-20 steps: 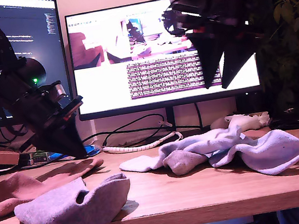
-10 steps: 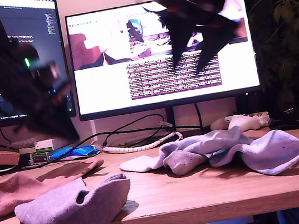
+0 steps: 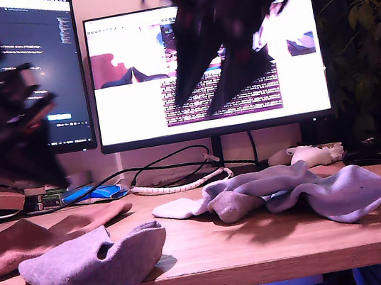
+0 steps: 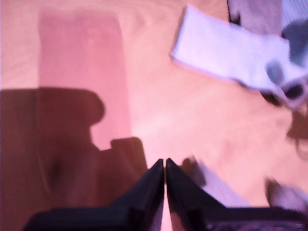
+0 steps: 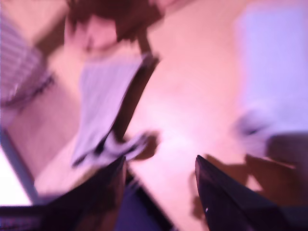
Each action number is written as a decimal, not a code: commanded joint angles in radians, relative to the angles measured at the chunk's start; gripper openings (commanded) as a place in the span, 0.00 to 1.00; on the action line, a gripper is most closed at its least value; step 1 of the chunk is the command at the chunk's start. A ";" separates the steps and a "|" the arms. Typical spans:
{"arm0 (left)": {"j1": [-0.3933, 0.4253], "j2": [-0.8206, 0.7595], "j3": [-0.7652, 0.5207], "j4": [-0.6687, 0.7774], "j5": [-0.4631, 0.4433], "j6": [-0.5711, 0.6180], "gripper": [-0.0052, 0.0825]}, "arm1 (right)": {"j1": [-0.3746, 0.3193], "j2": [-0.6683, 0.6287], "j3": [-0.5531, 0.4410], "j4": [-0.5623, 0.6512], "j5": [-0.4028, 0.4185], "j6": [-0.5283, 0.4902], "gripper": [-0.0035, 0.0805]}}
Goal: Pair up the socks based on colour and pattern, by placing them on top of one another
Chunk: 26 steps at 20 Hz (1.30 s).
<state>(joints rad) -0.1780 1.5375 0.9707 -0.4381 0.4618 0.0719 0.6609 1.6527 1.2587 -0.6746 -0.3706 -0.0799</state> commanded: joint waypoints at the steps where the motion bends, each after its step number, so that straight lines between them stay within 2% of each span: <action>1: -0.003 -0.065 -0.043 0.007 0.001 -0.012 0.03 | 0.035 0.024 -0.002 0.025 -0.029 -0.016 0.52; 2: -0.003 -0.091 -0.057 -0.010 0.001 -0.019 0.03 | 0.050 0.047 -0.002 0.024 -0.036 -0.002 0.52; 5: -0.005 -0.140 -0.066 -0.058 0.001 -0.017 0.03 | 0.079 0.145 -0.002 0.031 -0.049 0.164 0.55; 7: -0.013 -0.157 -0.066 -0.063 0.001 -0.015 0.03 | 0.095 0.195 -0.001 0.058 -0.049 0.156 0.59; 12: -0.028 -0.163 -0.066 -0.065 0.002 -0.015 0.03 | 0.105 0.268 0.000 0.108 -0.050 0.222 0.59; 13: -0.028 -0.163 -0.066 -0.065 0.001 -0.015 0.03 | 0.105 0.269 0.000 0.122 -0.050 0.238 0.56; 14: -0.028 -0.163 -0.066 -0.064 0.002 -0.015 0.03 | 0.107 0.269 0.000 0.142 -0.050 0.244 0.48; 16: -0.028 -0.163 -0.066 -0.066 0.002 -0.015 0.03 | 0.112 0.267 0.002 0.167 -0.050 0.250 0.11; 17: -0.028 -0.163 -0.066 -0.068 0.002 -0.015 0.03 | 0.110 0.265 0.007 0.169 -0.048 0.257 0.04; 20: -0.030 -0.163 -0.066 -0.066 0.000 -0.011 0.03 | 0.101 0.257 0.027 0.161 -0.025 0.267 0.03; 22: -0.030 -0.163 -0.066 -0.063 -0.006 -0.012 0.03 | 0.088 0.235 0.043 0.143 0.022 0.262 0.03; 26: -0.030 -0.163 -0.066 -0.058 -0.055 -0.011 0.03 | 0.046 0.155 0.052 0.115 0.065 0.237 0.03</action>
<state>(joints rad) -0.2031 1.3880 0.9253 -0.5007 0.4114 0.0566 0.7166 1.8591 1.2942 -0.5587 -0.3126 0.1593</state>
